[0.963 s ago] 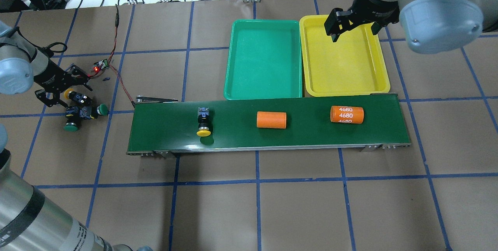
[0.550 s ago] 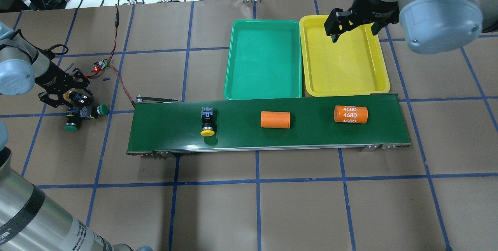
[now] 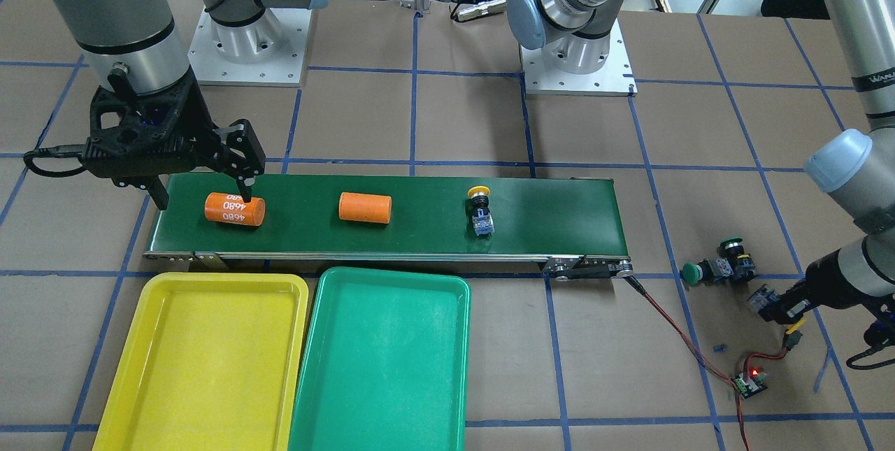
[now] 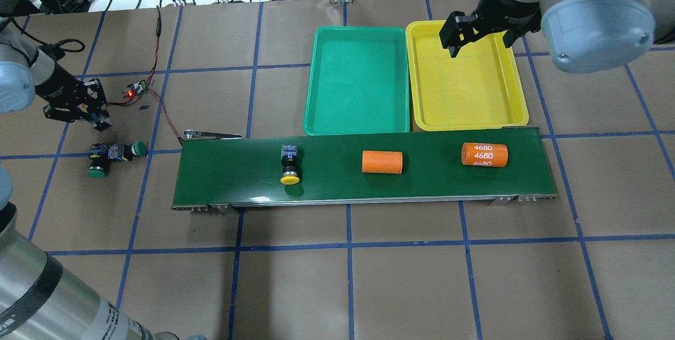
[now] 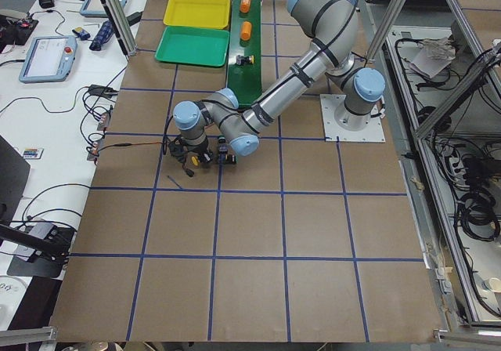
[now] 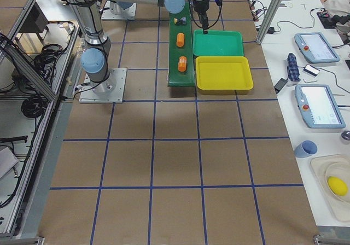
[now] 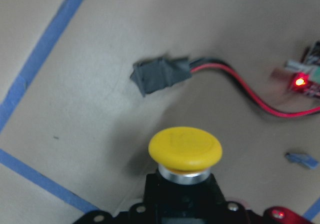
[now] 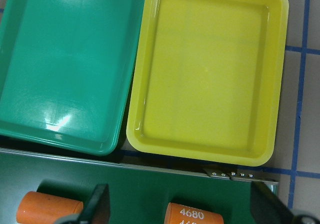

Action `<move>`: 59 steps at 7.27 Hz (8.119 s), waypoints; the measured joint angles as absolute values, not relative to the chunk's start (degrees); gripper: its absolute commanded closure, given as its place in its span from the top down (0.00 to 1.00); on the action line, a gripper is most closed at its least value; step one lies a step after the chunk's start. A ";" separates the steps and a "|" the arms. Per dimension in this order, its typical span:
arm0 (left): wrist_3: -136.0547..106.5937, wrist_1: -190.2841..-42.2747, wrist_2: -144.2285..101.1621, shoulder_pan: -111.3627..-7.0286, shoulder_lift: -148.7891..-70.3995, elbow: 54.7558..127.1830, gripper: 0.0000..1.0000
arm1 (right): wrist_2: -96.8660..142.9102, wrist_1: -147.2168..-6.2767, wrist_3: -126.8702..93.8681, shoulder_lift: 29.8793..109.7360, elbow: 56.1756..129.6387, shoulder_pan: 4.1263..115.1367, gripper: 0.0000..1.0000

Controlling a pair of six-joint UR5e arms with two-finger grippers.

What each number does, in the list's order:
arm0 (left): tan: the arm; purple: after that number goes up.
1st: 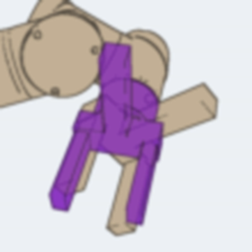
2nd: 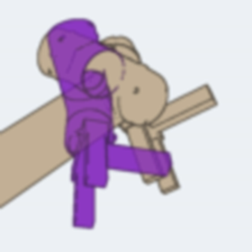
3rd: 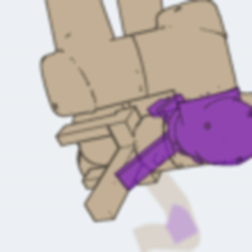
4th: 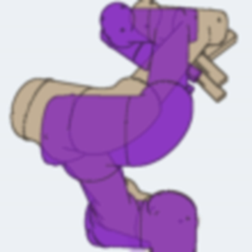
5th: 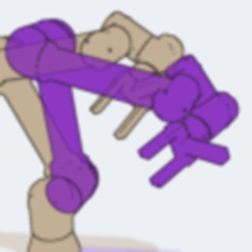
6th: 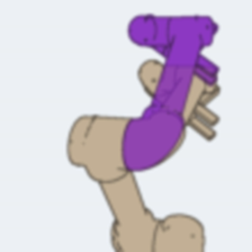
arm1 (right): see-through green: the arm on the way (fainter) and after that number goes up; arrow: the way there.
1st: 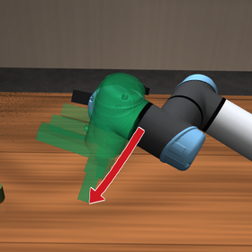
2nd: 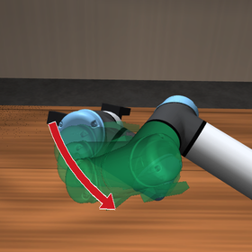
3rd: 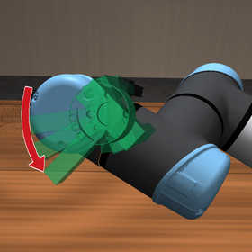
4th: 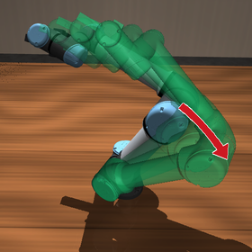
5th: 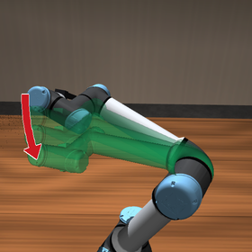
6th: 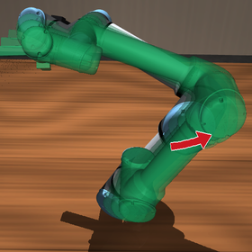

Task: Sort buttons by color to trays
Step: 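Carry the yellow-capped button with the left gripper onto the belt, then release the yellow button on the belt while the right gripper lowers, then grasp the farther yellow button with right gripper while left reaches to pile, then lift the yellow-capped button with the right gripper and place it in the yellow tray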

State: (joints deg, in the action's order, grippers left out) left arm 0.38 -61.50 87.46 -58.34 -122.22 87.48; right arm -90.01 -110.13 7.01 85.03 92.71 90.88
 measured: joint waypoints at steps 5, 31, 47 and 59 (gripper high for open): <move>11.01 -70.32 87.24 -71.28 -109.00 94.26 0.00 | -90.12 -110.30 7.12 84.72 92.64 90.88 1.00; -13.52 -55.56 88.41 -63.96 -110.50 106.67 1.00 | -88.07 -121.28 -17.66 69.56 99.05 111.24 0.80; -24.94 -51.26 88.22 -60.98 -115.14 105.99 1.00 | -105.35 -126.30 14.37 64.65 88.62 98.50 0.00; -26.57 -53.72 87.98 -60.10 -115.99 105.82 0.26 | -99.67 -135.93 2.54 61.28 89.94 103.59 1.00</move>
